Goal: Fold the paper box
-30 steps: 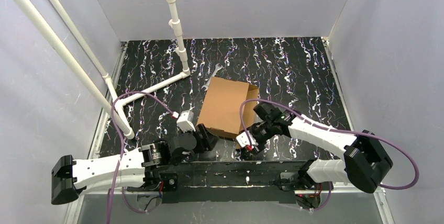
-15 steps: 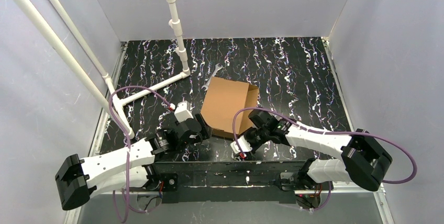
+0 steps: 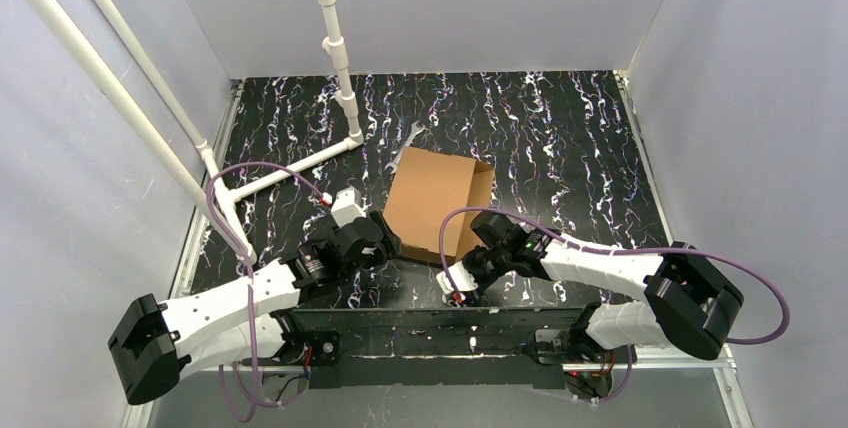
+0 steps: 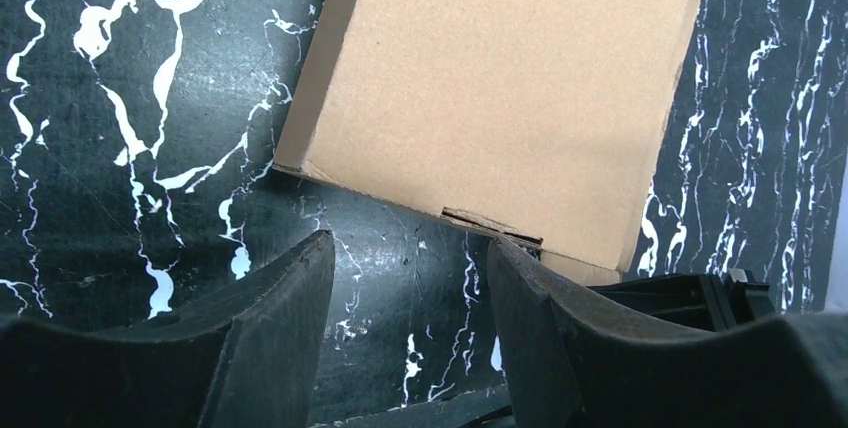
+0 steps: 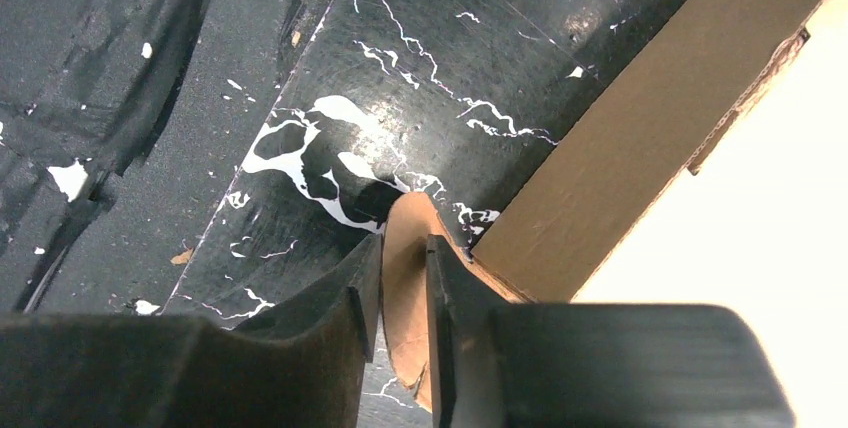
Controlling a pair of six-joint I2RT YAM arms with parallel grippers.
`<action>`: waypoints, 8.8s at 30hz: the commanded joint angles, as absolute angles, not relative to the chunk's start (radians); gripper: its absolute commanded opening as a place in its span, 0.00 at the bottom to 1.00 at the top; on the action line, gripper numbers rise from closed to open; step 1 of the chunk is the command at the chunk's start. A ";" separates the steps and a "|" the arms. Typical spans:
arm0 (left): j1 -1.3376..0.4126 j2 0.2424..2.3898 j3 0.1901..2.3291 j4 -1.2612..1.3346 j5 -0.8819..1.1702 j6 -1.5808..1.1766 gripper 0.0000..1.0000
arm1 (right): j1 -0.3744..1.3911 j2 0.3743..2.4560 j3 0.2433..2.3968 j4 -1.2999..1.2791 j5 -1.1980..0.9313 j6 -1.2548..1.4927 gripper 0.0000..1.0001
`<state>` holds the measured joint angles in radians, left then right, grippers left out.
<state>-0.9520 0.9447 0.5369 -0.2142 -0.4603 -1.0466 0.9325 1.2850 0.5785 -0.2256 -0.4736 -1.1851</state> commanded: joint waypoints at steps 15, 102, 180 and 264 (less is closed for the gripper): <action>-0.874 1.009 0.569 -0.217 -0.525 -0.924 0.51 | 0.834 1.287 0.601 -0.253 -0.528 -1.100 0.11; -0.849 1.269 0.751 -0.080 -0.389 -0.837 0.48 | 0.438 1.179 0.629 -0.485 -0.567 -1.205 0.24; -0.633 1.635 0.736 0.232 0.089 -0.695 0.43 | 0.276 1.192 0.598 -0.331 -0.512 -0.952 0.01; -0.612 1.754 0.803 0.197 0.218 -0.664 0.40 | 0.265 1.235 0.629 -0.238 -0.496 -0.902 0.01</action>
<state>-0.6033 1.6871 0.8223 0.3592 0.2409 -0.7200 0.2573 1.2194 0.6006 -0.2214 -0.4911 -0.9195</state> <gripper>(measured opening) 0.410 0.024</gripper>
